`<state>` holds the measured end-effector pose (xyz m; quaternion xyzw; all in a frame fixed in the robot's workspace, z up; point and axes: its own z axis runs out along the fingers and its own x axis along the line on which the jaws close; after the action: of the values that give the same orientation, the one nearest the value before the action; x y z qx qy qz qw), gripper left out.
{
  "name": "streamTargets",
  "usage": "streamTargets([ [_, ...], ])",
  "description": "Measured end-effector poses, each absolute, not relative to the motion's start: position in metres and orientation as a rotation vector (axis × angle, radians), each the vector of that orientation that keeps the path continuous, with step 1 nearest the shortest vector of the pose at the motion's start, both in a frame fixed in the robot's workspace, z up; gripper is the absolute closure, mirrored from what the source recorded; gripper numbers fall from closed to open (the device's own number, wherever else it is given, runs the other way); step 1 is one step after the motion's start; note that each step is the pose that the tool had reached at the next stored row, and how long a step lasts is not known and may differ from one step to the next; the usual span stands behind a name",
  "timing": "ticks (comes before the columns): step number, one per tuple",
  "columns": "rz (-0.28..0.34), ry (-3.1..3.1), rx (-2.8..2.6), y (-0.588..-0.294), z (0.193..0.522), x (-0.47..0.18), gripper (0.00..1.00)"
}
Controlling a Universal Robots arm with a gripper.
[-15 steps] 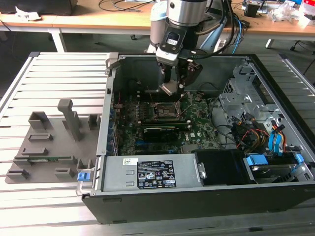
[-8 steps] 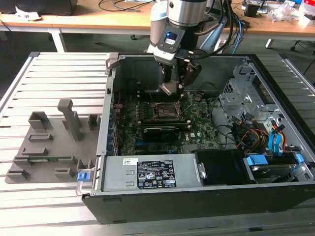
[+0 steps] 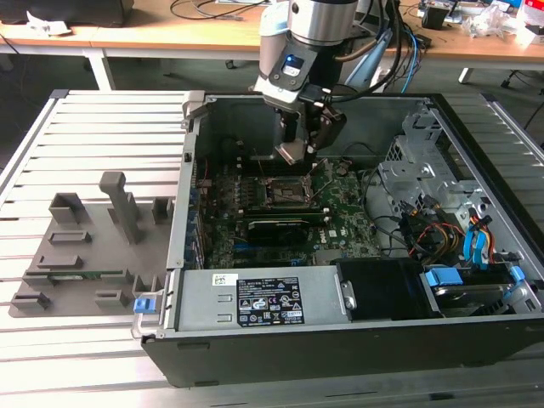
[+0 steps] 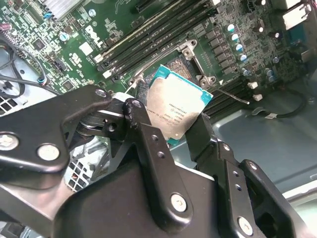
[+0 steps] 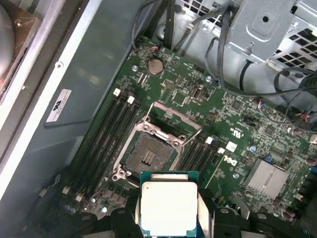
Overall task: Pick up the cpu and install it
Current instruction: 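Place the cpu into insertion slot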
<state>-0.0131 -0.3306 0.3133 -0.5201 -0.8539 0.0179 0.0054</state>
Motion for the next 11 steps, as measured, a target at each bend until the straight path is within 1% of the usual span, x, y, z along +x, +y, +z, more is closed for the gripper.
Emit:
streamTargets([
  [11,0.056,-2.579,-1.772,-0.3306,0.3129,-0.0131,0.45],
])
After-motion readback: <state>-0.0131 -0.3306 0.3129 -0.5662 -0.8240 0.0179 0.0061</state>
